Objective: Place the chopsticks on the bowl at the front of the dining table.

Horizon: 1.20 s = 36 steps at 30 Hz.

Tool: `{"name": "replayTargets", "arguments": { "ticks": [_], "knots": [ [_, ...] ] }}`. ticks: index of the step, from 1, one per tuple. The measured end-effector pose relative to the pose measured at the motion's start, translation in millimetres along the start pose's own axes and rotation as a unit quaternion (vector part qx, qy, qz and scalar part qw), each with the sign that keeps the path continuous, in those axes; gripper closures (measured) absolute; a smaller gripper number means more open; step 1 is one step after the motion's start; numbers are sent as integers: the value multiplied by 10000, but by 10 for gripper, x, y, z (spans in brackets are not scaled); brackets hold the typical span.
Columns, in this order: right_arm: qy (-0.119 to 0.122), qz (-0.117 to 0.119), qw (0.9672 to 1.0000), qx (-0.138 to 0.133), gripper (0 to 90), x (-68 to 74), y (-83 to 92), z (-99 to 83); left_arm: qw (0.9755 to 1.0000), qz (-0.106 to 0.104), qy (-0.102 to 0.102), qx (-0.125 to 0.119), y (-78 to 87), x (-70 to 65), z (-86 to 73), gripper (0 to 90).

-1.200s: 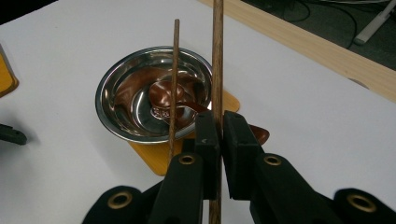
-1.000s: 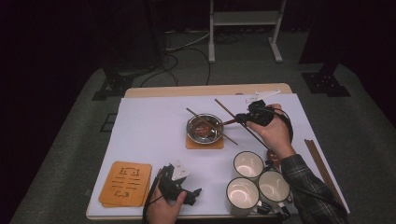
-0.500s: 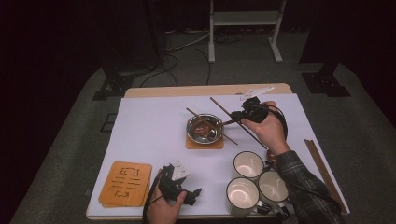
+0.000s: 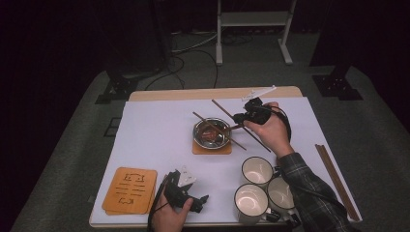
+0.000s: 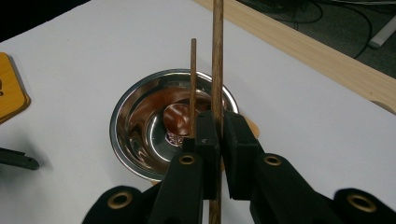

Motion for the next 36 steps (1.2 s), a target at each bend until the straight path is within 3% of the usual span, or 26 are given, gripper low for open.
{"name": "replayTargets", "arguments": {
  "ticks": [36],
  "knots": [
    [56, 189, 9998, 81, 843, 171, -326, 164, 10000, -11, 10, -7, 0, 0, 0, 0]
  ]
}}
Point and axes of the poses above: each handheld gripper's, and its own axes: y roughly backward along the jaws, z roughly out of its top, x roughly to its left, the point moved 5 cm from there along -y, roughly forward along the jaws, and after that the axes turned 15 degrees about -x, right-handed, at the moved point
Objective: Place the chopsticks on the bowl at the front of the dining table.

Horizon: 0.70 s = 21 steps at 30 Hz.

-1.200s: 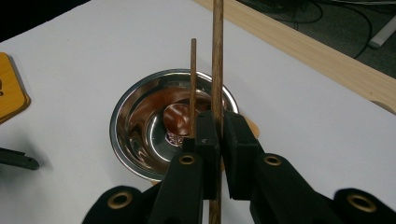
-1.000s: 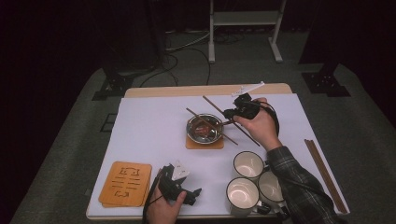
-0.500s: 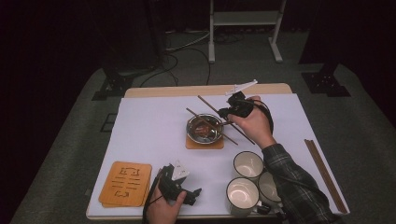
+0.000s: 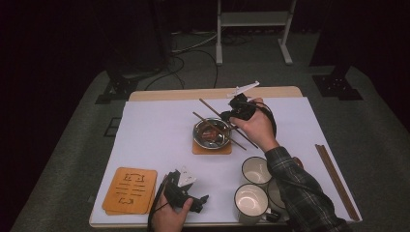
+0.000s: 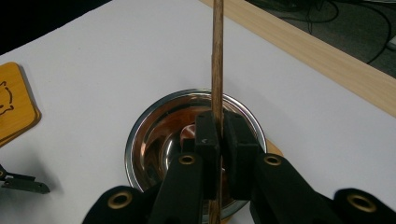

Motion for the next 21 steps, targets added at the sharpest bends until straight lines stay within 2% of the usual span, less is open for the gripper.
{"name": "replayTargets", "arguments": {
  "ticks": [12, 21],
  "knots": [
    [-114, 91, 9999, 10, 843, 42, -135, 23, 10000, 10, -4, -8, -1, 0, 0, 0],
    [-86, 150, 9998, 32, 843, 98, -256, 33, 10000, 10, -3, -10, -1, -1, 0, 0]
  ]
}}
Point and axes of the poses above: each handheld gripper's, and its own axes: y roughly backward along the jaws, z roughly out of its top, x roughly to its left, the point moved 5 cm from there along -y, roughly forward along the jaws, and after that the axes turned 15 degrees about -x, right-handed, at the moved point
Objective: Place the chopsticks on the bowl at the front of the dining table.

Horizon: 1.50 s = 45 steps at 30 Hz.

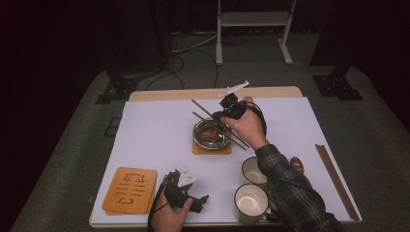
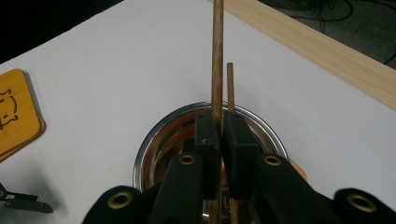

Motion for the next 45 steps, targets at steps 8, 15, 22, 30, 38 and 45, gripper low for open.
{"name": "replayTargets", "arguments": {
  "ticks": [8, 15, 22, 30, 38, 45],
  "knots": [
    [70, 35, 9999, 88, 843, 49, -116, -30, 10000, -7, -1, 10, 2, 0, 0, 0],
    [73, 69, 9999, 89, 843, 77, -169, -38, 10000, -2, -12, 8, 1, 1, 0, 0],
    [74, 71, 9999, 100, 843, 92, -226, -72, 10000, -5, 9, 6, 1, -2, -1, 0],
    [50, 95, 9998, 156, 843, 94, -288, -141, 10000, 9, -5, 2, 1, -1, -1, 0],
    [-7, 96, 9996, 260, 844, 92, -326, -179, 10000, 5, -10, 0, 0, -1, -2, 0],
    [-76, 80, 9995, 287, 844, 68, -351, -217, 10000, 1, -8, 7, 1, -2, -3, 0]
  ]
}}
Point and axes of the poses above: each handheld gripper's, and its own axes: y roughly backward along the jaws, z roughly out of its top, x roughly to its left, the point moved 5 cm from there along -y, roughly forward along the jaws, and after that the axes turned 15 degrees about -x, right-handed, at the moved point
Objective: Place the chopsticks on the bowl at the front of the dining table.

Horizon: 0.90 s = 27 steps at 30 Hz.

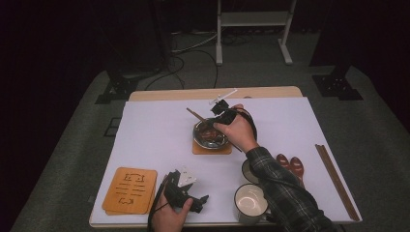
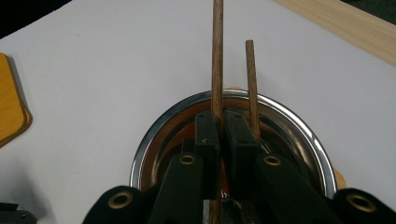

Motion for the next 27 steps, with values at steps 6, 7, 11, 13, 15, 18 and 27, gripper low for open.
{"name": "replayTargets", "arguments": {
  "ticks": [6, 7, 11, 13, 15, 18, 27],
  "knots": [
    [-19, -48, 10000, 85, 844, -26, -40, -48, 10000, -4, 0, 7, 1, 0, 0, 0],
    [-16, -50, 9999, 87, 843, -33, -42, -52, 10000, -5, 1, 7, 1, 0, 0, 0],
    [-51, -50, 9999, 99, 844, -44, -53, -70, 10000, -3, 2, 5, 1, -1, 0, 0],
    [-53, -77, 9999, 133, 843, -49, -66, -86, 10000, -3, 1, 5, 1, -1, 0, 0],
    [-54, -90, 9998, 139, 843, -59, -75, -97, 10000, -2, 2, 4, 1, -1, 0, 0],
    [-87, -119, 9998, 150, 844, -74, -81, -108, 10000, -3, 1, 6, 1, -1, 0, 0],
    [-41, -161, 9996, 236, 843, -77, -116, -144, 10000, -2, 1, 2, 1, -2, -1, 0]
  ]
}}
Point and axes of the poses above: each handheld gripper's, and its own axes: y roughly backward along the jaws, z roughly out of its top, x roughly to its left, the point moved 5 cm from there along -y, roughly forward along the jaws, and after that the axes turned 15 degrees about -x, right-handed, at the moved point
